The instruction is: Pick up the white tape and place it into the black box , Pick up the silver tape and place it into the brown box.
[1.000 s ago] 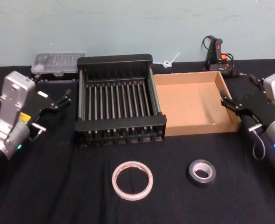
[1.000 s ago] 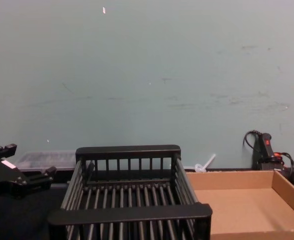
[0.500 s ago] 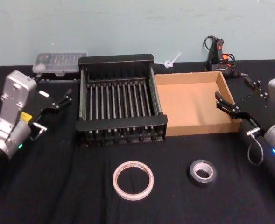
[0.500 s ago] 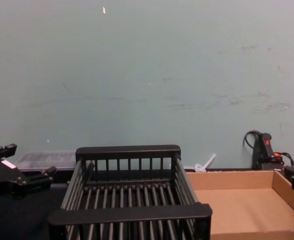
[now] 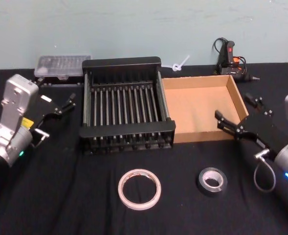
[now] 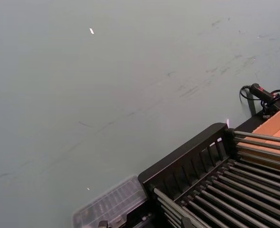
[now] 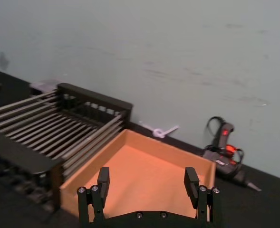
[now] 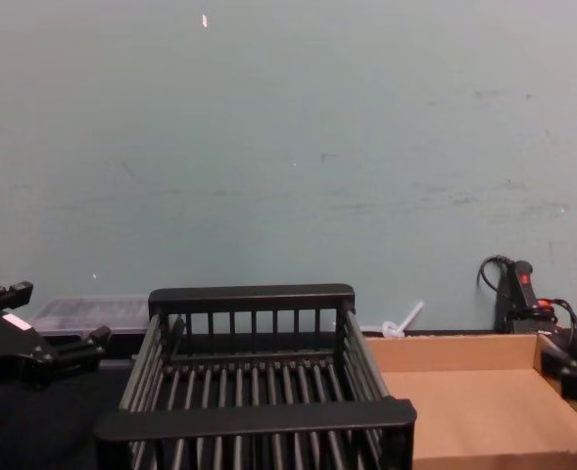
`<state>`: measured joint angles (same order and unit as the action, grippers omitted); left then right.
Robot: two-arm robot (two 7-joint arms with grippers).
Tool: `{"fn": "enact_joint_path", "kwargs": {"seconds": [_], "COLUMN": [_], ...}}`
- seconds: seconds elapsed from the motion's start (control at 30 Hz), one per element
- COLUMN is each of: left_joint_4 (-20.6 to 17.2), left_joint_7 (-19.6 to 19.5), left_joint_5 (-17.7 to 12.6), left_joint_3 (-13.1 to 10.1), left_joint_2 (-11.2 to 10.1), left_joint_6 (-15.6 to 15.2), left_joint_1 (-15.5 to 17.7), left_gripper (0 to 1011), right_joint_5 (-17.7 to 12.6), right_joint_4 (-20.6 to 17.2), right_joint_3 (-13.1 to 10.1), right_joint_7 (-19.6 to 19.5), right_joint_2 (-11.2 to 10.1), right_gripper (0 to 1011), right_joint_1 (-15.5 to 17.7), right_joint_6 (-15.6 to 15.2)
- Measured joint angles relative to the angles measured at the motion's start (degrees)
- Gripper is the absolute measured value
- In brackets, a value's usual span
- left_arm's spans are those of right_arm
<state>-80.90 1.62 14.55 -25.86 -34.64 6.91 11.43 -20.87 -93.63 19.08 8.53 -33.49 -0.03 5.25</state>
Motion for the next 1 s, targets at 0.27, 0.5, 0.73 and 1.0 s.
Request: {"fn": "enact_joint_path", "kwargs": {"seconds": [0.27, 0.5, 0.73, 1.0], "left_joint_4": [0.0, 0.0, 0.0, 0.0], "left_joint_7": [0.0, 0.0, 0.0, 0.0], "left_joint_5": [0.0, 0.0, 0.0, 0.0], "left_joint_3": [0.0, 0.0, 0.0, 0.0], "left_joint_2": [0.0, 0.0, 0.0, 0.0], "left_joint_6": [0.0, 0.0, 0.0, 0.0], "left_joint_1": [0.0, 0.0, 0.0, 0.0], "left_gripper": [1001, 1001, 1001, 1001], "right_joint_5": [-1.5, -2.3, -3.2, -3.8], "right_joint_4": [-4.9, -7.9, -10.0, -11.7], "right_joint_3": [-1.1, -1.9, -3.0, -4.5], "right_joint_7": [2.4, 4.1, 4.7, 5.1], "right_joint_2": [-1.4, -2.3, -2.6, -3.4], "right_gripper": [1000, 1000, 1000, 1000], "right_joint_1": [4.6, 8.6, 11.8, 14.3], "right_joint_6": [-2.2, -4.9, -8.0, -12.5]}}
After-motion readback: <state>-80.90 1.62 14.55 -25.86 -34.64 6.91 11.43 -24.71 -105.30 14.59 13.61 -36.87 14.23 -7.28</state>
